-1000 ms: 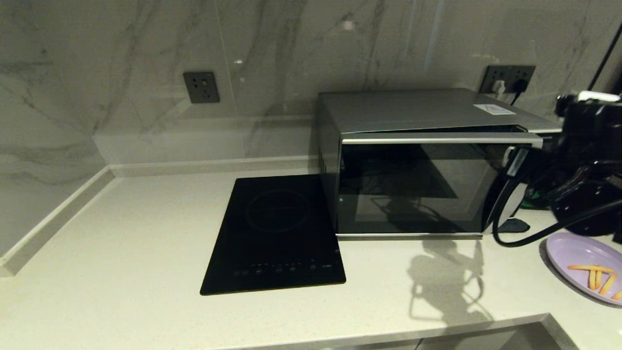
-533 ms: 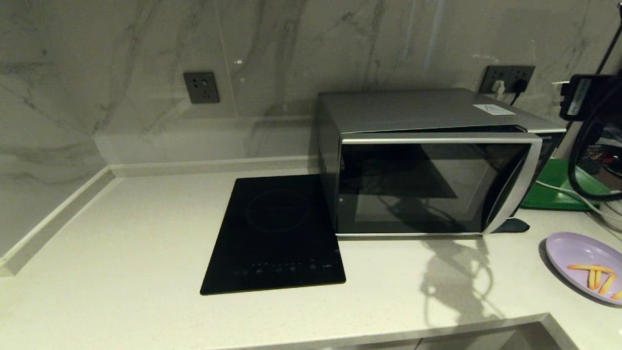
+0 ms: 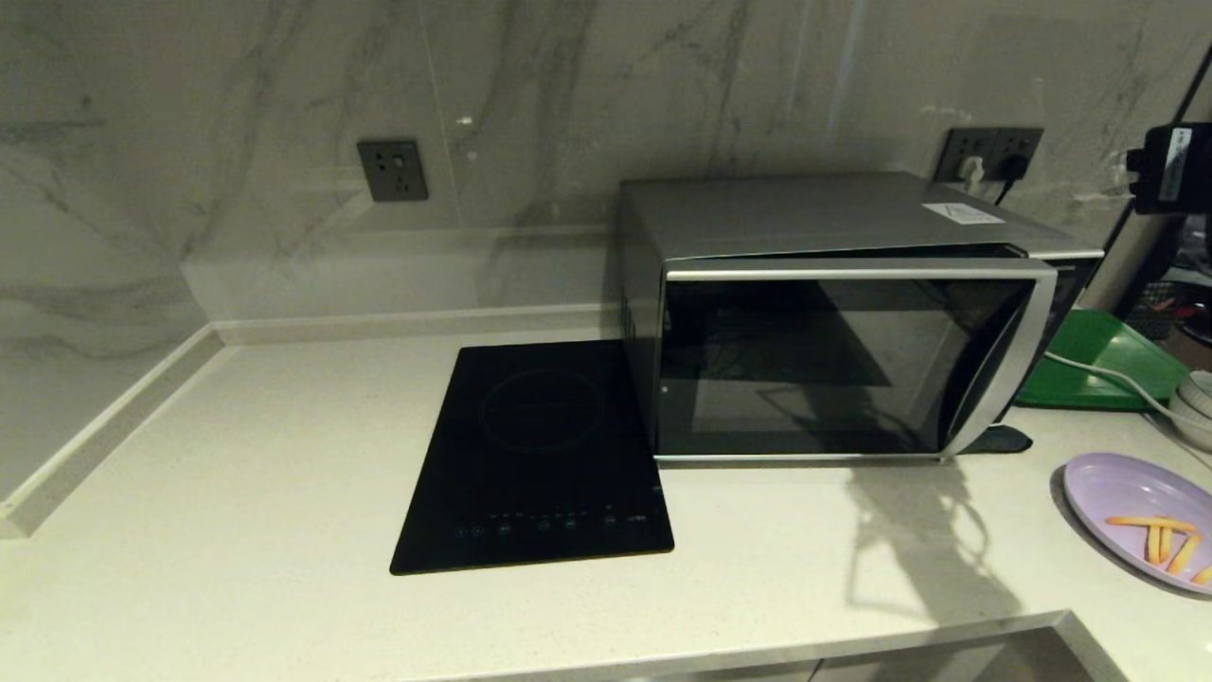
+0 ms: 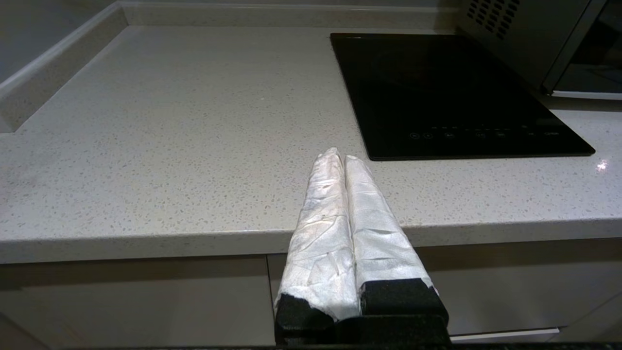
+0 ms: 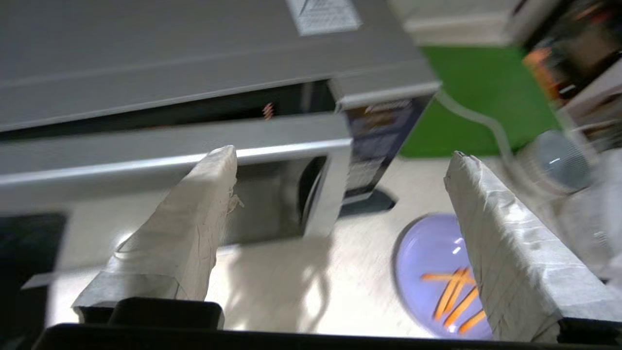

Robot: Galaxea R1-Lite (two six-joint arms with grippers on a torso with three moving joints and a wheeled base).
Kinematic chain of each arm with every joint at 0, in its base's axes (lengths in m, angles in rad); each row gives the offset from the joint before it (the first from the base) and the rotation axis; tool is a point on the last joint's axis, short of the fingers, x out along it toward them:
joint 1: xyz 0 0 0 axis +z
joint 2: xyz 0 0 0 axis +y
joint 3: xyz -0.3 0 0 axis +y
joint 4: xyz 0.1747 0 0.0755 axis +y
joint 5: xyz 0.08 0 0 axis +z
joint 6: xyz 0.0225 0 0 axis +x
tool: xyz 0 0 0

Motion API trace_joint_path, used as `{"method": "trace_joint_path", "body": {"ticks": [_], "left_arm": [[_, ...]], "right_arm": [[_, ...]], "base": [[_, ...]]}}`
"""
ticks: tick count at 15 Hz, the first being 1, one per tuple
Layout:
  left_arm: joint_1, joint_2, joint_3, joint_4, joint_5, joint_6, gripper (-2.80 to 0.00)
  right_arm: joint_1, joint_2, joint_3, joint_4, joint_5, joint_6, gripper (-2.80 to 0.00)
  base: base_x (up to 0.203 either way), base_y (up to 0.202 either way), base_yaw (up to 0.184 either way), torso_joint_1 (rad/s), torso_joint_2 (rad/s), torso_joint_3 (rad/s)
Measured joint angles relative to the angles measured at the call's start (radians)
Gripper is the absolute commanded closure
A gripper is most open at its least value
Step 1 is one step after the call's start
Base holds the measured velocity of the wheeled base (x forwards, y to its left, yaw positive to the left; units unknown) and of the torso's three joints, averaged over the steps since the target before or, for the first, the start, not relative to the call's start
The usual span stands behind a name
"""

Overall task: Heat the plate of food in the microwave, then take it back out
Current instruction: Open the microwave oven

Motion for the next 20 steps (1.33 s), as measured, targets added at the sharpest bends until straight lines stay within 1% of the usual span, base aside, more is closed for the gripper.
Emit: {"method": "trace_joint_path", "body": {"ticks": [1,2,3,7,9,11,16,20], "left_arm": [[0.0,0.0,0.0,0.0,-0.001,0.0,0.0],[0.0,0.0,0.0,0.0,0.0,0.0,0.0],[0.0,0.0,0.0,0.0,0.0,0.0,0.0],[0.0,0.0,0.0,0.0,0.0,0.0,0.0],[0.0,0.0,0.0,0.0,-0.001,0.0,0.0],[0.0,0.0,0.0,0.0,0.0,0.0,0.0],[0.0,0.0,0.0,0.0,0.0,0.0,0.0],[0.0,0.0,0.0,0.0,0.0,0.0,0.0]], "right_arm": [[-0.012,0.013,-0.053,0.073,0.045,0.011,0.0],[-0.02,0.025,-0.085,0.121,0.076,0.015,0.0],[-0.024,0.039,-0.11,0.134,0.083,0.015,0.0],[-0.041,0.099,-0.143,0.127,0.067,0.008,0.0],[-0.047,0.135,-0.147,0.08,0.016,-0.014,0.0],[-0.051,0.169,-0.141,0.013,-0.001,-0.018,0.0],[-0.051,0.245,-0.139,-0.099,-0.005,-0.016,0.0],[-0.051,0.292,-0.141,-0.122,-0.004,-0.016,0.0]], "base": [[0.0,0.0,0.0,0.0,0.0,0.0],[0.0,0.0,0.0,0.0,0.0,0.0],[0.0,0.0,0.0,0.0,0.0,0.0],[0.0,0.0,0.0,0.0,0.0,0.0],[0.0,0.0,0.0,0.0,0.0,0.0],[0.0,0.0,0.0,0.0,0.0,0.0],[0.0,0.0,0.0,0.0,0.0,0.0],[0.0,0.0,0.0,0.0,0.0,0.0]]}}
